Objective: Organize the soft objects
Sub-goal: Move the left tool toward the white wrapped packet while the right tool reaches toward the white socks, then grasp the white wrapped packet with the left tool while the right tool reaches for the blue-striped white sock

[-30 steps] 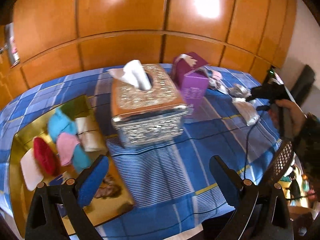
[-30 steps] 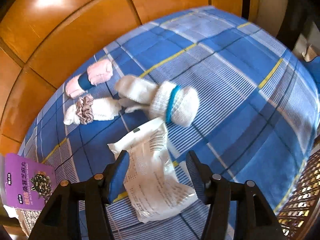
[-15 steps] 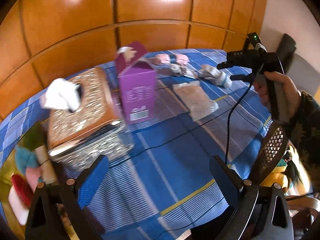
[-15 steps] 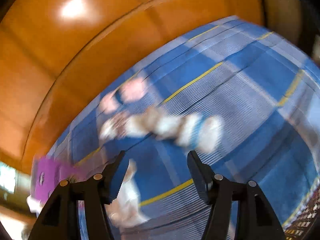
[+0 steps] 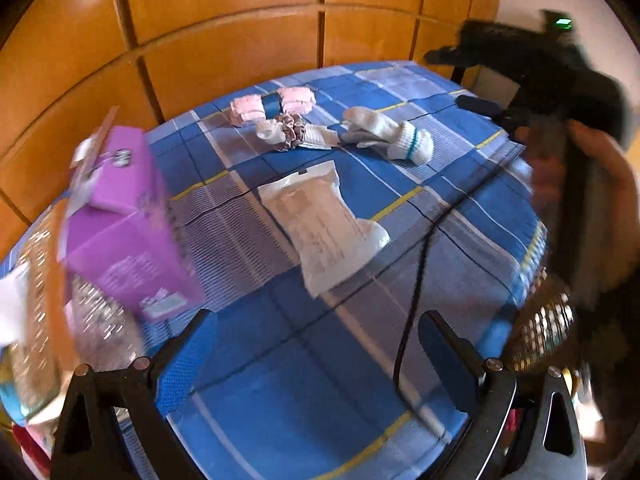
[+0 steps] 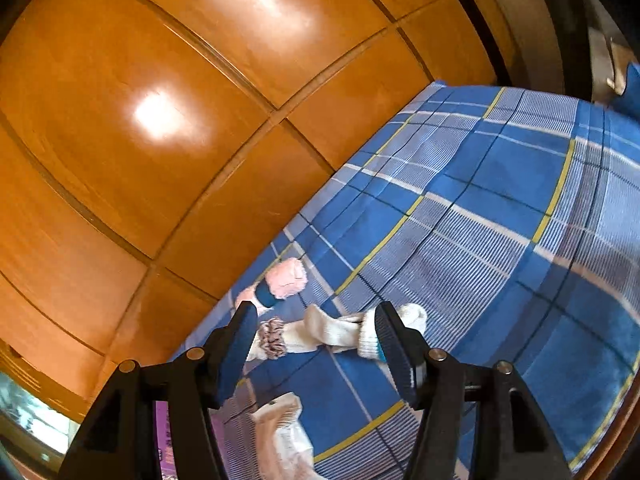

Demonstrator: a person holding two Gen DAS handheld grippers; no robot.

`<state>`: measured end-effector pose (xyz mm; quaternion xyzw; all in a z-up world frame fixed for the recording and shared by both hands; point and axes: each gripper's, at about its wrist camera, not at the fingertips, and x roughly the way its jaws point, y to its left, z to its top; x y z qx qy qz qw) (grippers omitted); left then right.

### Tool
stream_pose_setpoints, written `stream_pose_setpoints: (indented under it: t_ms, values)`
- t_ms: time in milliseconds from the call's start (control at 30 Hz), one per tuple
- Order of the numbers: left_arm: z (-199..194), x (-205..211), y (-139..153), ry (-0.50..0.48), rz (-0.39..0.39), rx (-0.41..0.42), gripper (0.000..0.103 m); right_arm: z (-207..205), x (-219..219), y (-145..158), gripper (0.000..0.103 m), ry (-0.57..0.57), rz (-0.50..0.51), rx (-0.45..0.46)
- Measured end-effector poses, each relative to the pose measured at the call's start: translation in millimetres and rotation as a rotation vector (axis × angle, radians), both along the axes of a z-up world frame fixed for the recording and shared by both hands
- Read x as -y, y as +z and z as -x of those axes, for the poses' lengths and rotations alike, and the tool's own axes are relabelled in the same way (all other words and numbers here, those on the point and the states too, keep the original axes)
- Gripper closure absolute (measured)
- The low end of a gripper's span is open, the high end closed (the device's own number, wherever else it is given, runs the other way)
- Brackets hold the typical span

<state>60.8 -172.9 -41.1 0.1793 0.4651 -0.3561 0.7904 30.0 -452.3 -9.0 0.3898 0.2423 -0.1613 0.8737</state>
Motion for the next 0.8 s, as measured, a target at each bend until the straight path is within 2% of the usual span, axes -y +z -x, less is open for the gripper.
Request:
stream_pose_setpoints:
  t_ms: [100, 300, 367, 433, 633, 700, 800]
  values:
    - [-17, 20, -9, 0.021, 0.007, -0.056, 0.003, -1, -3, -1, 0.041, 0.020, -0.021, 0.017]
    - [-37, 59, -18, 0.048, 0.015, -0.035, 0.003, -6, -5, -5, 0.041, 0.061, -0.050, 0.019]
    - [-47, 66, -21, 0.063, 0.043, -0.069, 0.003, -6, -5, -6, 0.041, 0.067, -0.061, 0.022]
    - [-55, 68, -22, 0.067, 0.098, -0.142, 0.004, -3, -2, -7, 0.041, 0.058, -0.083, 0.041]
    - [-52, 49, -22, -0.040, 0.201, -0.214, 0.004, 20, 21, -16, 0.041, -0.061, -0.204, 0.128]
    - [-55, 43, -28, -0.008, 0.203, -0.226, 0.003, 22, 26, -21, 0.040, -0.071, -0.250, 0.140]
    - [-57, 38, -28, -0.008, 0.270, -0.281, 0.003, 25, 33, -24, 0.040, -0.061, -0.303, 0.184]
